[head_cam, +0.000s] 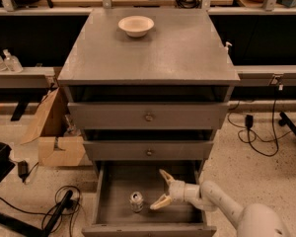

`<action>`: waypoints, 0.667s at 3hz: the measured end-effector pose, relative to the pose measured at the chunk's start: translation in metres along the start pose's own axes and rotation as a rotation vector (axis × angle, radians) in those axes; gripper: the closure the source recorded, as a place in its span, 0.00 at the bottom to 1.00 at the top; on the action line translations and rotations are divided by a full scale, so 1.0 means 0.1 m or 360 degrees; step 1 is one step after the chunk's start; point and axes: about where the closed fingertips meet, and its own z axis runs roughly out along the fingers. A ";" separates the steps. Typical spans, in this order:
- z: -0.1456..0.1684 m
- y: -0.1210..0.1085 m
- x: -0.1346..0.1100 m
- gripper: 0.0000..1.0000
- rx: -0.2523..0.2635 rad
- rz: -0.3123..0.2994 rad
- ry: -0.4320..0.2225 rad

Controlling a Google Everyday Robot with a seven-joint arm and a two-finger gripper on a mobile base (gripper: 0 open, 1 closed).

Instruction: Pick 7up can from bottom drawer and place on counter

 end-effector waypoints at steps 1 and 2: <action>0.28 0.05 0.43 0.00 -0.0069 0.0029 -0.0035; 0.52 0.12 0.62 0.00 -0.0129 0.0037 -0.0068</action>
Offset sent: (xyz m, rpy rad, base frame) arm 0.0006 0.0591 -0.1059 0.0819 0.0315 0.1154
